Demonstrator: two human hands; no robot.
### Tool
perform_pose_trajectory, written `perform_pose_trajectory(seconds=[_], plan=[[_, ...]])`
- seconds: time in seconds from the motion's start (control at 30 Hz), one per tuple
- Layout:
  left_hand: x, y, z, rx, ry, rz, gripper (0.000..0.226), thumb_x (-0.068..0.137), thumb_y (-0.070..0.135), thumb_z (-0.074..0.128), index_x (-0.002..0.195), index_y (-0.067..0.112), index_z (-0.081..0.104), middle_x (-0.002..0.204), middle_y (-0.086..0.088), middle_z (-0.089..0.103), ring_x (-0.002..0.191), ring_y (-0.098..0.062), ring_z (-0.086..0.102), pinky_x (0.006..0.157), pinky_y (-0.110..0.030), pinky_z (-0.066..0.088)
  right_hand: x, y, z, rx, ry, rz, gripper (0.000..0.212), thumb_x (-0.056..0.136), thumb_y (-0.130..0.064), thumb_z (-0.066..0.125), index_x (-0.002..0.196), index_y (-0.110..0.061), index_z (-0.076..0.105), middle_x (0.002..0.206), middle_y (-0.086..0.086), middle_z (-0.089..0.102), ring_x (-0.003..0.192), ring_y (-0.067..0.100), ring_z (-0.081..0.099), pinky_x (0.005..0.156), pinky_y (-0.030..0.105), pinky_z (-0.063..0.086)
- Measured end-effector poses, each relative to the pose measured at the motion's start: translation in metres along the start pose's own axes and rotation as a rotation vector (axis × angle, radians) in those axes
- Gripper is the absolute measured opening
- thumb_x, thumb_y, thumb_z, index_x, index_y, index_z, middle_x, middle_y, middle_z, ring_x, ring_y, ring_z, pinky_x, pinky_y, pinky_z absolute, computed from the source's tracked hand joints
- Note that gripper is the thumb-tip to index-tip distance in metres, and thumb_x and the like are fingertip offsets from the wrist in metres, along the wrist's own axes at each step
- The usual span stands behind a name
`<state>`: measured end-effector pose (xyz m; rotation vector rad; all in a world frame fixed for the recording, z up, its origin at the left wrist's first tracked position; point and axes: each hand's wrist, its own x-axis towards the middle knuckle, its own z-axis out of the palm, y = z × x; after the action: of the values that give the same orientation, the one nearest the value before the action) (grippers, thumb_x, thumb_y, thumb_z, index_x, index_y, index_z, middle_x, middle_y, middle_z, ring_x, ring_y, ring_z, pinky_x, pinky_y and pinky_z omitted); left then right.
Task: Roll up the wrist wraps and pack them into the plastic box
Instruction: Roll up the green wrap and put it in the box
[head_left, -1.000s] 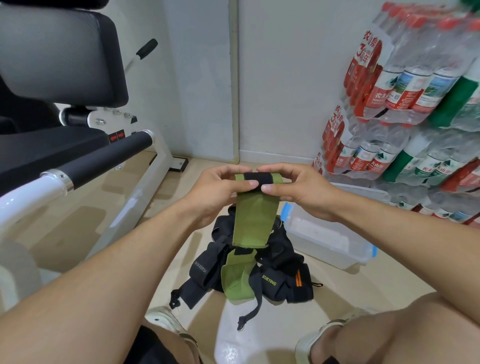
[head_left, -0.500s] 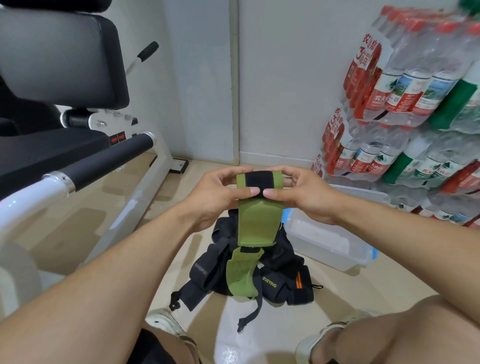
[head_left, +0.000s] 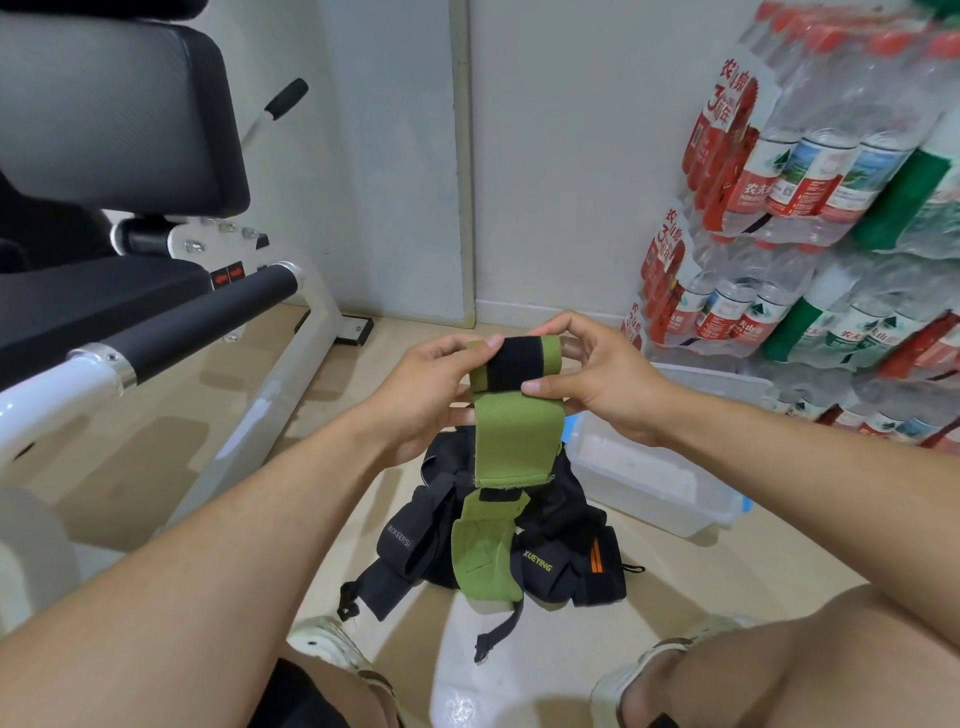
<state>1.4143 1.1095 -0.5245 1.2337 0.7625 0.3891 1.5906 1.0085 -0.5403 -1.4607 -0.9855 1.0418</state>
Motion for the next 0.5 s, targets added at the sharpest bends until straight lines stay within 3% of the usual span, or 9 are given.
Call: perform_pose_trajectory(seconds=[0.07,0.13,0.27,0.37,0.5], plan=[[0.0006,0.0012,0.0003,-0.046,0.032,0.017,0.019,0.094,0.021,0.07,0.107,0.008,0.067,0.098,-0.01,0.072,0.075,-0.023,0.072,0.073,-0.037,0.061,0.0005,0.0,0.0001,-0.012,0.01,-0.002,0.038,0.083,0.007,0.078,0.109,-0.016,0.064,0.111,0.001,0.074,0.082,0.017,0.074,0.061,0.03,0.059],[0.0013,0.002,-0.0005,-0.092,0.051,0.05,0.021,0.091,0.012,0.072,0.11,0.004,0.068,0.107,-0.017,0.073,0.08,-0.027,0.073,0.077,-0.04,0.063,0.0015,-0.0007,-0.0009,-0.004,0.012,0.006,0.038,0.083,0.003,0.079,0.113,-0.017,0.066,0.111,-0.001,0.074,0.091,0.02,0.074,0.077,0.04,0.063],[0.0019,0.0012,-0.0039,-0.067,0.068,0.075,0.025,0.086,0.004,0.075,0.11,0.006,0.07,0.112,-0.019,0.069,0.09,-0.026,0.073,0.084,-0.039,0.061,0.0,-0.0077,-0.0012,0.081,-0.046,0.102,0.04,0.084,-0.03,0.077,0.122,-0.019,0.068,0.123,0.008,0.072,0.101,0.024,0.071,0.099,0.047,0.054],[0.0023,-0.0009,-0.0048,-0.028,0.067,0.083,0.033,0.082,0.0,0.078,0.113,0.004,0.07,0.118,-0.02,0.069,0.098,-0.027,0.072,0.095,-0.043,0.058,-0.0018,-0.0097,0.0002,0.107,-0.09,0.153,0.054,0.084,-0.045,0.069,0.128,-0.014,0.065,0.124,0.013,0.071,0.1,0.026,0.069,0.105,0.046,0.05],[0.0029,-0.0036,-0.0068,0.023,0.079,0.089,0.036,0.075,-0.001,0.084,0.107,0.009,0.073,0.123,-0.012,0.071,0.113,-0.033,0.069,0.107,-0.053,0.049,0.0,-0.0055,-0.001,0.133,-0.136,0.227,0.059,0.082,-0.044,0.072,0.129,-0.01,0.064,0.111,0.005,0.073,0.1,0.025,0.069,0.112,0.051,0.045]])
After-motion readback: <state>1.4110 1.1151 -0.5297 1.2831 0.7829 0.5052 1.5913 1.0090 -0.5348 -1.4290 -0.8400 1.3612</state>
